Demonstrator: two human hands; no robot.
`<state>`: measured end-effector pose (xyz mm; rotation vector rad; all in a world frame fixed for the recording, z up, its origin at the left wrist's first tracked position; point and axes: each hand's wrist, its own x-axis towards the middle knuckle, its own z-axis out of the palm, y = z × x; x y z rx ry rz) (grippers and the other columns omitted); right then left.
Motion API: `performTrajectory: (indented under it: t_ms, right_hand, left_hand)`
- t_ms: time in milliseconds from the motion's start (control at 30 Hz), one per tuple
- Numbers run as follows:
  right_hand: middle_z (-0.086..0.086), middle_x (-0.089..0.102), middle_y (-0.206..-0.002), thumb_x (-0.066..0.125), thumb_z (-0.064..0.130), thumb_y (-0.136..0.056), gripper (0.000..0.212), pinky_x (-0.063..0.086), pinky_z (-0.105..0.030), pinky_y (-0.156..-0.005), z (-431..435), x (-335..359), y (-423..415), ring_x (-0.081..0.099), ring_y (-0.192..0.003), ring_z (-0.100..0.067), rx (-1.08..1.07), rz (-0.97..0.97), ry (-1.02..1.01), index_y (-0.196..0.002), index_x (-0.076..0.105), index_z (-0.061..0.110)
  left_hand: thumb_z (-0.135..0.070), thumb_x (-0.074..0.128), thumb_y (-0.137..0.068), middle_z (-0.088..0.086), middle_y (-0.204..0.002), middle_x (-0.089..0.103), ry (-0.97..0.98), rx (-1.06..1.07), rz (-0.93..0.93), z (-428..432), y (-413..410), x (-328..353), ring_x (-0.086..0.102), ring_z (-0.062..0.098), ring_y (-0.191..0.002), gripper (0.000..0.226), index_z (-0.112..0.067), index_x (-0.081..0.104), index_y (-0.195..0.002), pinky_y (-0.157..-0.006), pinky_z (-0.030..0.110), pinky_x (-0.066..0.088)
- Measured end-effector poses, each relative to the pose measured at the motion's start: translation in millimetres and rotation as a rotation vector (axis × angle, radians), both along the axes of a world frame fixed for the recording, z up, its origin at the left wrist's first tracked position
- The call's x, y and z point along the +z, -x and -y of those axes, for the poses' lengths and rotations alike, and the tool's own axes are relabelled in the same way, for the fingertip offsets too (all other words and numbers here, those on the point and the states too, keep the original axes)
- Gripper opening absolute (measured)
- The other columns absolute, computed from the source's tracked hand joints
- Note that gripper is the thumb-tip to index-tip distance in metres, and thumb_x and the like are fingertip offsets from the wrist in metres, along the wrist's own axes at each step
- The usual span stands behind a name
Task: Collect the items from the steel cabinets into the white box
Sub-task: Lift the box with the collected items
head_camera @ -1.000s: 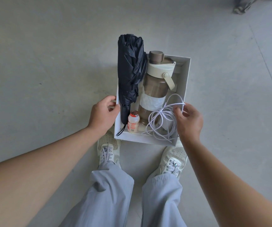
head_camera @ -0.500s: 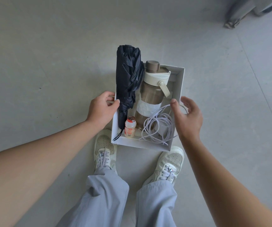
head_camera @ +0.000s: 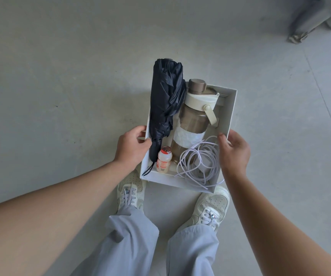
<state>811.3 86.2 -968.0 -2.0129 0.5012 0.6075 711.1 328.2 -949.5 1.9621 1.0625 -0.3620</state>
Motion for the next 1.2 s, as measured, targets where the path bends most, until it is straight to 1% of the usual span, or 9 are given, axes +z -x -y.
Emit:
performTrajectory:
  t_ms: [167,467,567,667,767,867,1000,1067,1200]
  right_hand:
    - [0.024,0.057,-0.057,0.058,0.02,-0.093,0.019,0.036,-0.008,-0.056,-4.4,1.5,5.0,0.054,-0.055,0.011,-0.019,0.049,0.019,-0.082,0.071,0.028]
    - [0.016,0.027,-0.055,0.058,0.012,-0.09,0.042,0.021,-0.025,-0.051,-1.6,19.5,18.9,0.024,-0.056,-0.005,-0.089,0.102,-0.077,-0.054,0.047,0.031]
    - [0.016,0.031,-0.059,0.06,0.012,-0.089,0.035,0.023,-0.022,-0.051,0.1,39.7,23.9,0.027,-0.058,-0.006,-0.11,0.121,-0.139,-0.059,0.055,0.029]
    - [0.021,0.056,-0.067,0.064,0.015,-0.092,0.016,0.041,-0.021,-0.062,0.8,74.3,20.2,0.048,-0.064,0.0,-0.112,0.128,-0.178,-0.088,0.078,0.019]
    - [0.009,0.08,-0.094,0.068,0.016,-0.094,0.02,0.055,-0.025,-0.082,-1.7,118.3,12.5,0.071,-0.085,-0.001,-0.098,0.127,-0.193,-0.11,0.08,0.016]
    - [0.007,0.081,-0.093,0.069,0.017,-0.095,0.02,0.054,-0.025,-0.08,-5.8,168.8,6.7,0.071,-0.083,0.0,-0.107,0.148,-0.191,-0.11,0.08,0.017]
    - [0.006,0.081,-0.095,0.068,0.015,-0.096,0.02,0.056,-0.025,-0.083,-11.2,256.3,3.3,0.072,-0.086,-0.002,-0.156,0.181,-0.233,-0.111,0.08,0.015]
    - [0.008,0.08,-0.092,0.068,0.015,-0.096,0.017,0.055,-0.024,-0.08,-12.7,305.7,2.3,0.07,-0.082,-0.002,-0.169,0.208,-0.243,-0.108,0.08,0.015]
    - [0.015,0.076,-0.077,0.069,0.017,-0.095,0.012,0.048,-0.016,-0.067,-12.6,410.8,-2.9,0.063,-0.071,0.0,-0.212,0.248,-0.233,-0.094,0.08,0.018]
  left_hand:
    - [-0.01,0.068,-0.084,-0.006,-0.093,0.076,0.018,0.076,0.021,1.6,3.0,2.0,0.072,0.01,-0.084,0.017,-0.015,0.074,-0.099,-0.08,0.023,0.053]
    - [-0.005,0.068,-0.082,0.0,-0.096,0.077,0.018,0.109,0.078,1.0,7.4,25.1,0.069,0.0,-0.084,0.026,-0.008,0.075,-0.106,-0.075,0.015,0.049]
    - [-0.007,0.07,-0.082,0.004,-0.106,0.076,0.034,0.111,0.102,-6.6,11.8,46.1,0.069,0.003,-0.094,0.032,-0.006,0.073,-0.114,-0.084,0.02,0.053]
    - [-0.01,0.07,-0.083,0.003,-0.096,0.075,0.055,0.101,0.106,-17.2,13.5,74.5,0.059,-0.004,-0.071,0.018,-0.01,0.076,-0.1,-0.078,0.021,0.049]
    - [-0.014,0.073,-0.084,-0.001,-0.101,0.076,0.106,0.137,0.106,-30.0,12.2,115.5,0.07,0.005,-0.088,0.023,-0.012,0.076,-0.108,-0.086,0.032,0.056]
    - [-0.016,0.075,-0.085,0.001,-0.102,0.077,0.129,0.124,0.133,-38.5,8.2,165.4,0.069,0.005,-0.091,0.027,-0.014,0.075,-0.112,-0.091,0.043,0.058]
    - [-0.026,0.076,-0.083,-0.007,-0.083,0.072,0.118,0.089,0.212,-46.1,-3.6,253.0,0.058,0.004,-0.075,0.005,-0.025,0.078,-0.087,-0.08,0.036,0.053]
    - [-0.032,0.075,-0.082,-0.01,-0.075,0.065,0.078,0.056,0.247,-49.7,-11.7,301.8,0.053,0.005,-0.069,0.02,-0.014,0.068,-0.08,-0.075,0.033,0.049]
    - [-0.02,0.076,-0.085,-0.03,-0.073,0.066,-0.029,-0.016,0.322,-51.1,-31.9,408.5,0.057,-0.017,-0.068,0.01,-0.013,0.072,-0.08,-0.069,0.009,0.048]
